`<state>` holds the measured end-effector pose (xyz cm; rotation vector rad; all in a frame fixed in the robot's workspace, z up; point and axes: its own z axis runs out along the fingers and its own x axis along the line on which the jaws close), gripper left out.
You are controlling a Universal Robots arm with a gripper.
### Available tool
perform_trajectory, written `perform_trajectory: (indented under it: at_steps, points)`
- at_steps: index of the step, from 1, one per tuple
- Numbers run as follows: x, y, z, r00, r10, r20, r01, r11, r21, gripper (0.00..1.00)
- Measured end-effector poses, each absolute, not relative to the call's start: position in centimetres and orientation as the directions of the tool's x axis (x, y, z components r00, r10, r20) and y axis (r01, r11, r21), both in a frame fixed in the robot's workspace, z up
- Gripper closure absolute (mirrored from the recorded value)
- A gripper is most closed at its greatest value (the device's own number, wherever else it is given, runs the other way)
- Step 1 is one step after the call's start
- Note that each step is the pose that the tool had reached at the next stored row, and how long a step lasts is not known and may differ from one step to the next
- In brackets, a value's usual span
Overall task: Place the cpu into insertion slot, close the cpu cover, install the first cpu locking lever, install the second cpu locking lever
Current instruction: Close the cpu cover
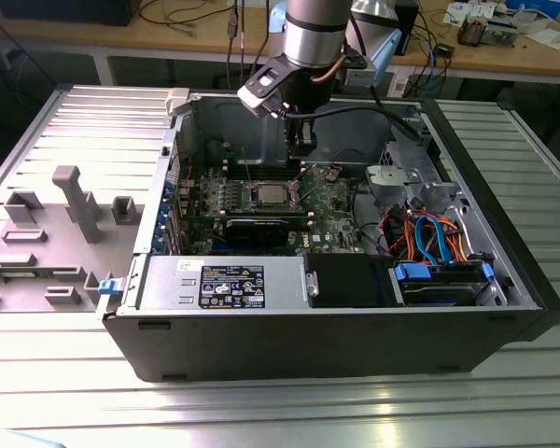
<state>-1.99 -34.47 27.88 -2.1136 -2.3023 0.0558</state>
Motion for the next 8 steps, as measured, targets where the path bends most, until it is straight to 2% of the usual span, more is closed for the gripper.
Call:
perform_trajectory:
  at_steps: [8]
  points:
    - [-1.85,-34.47,27.88,-0.086,0.996,-0.013,0.996,0.085,-0.037,0.89]
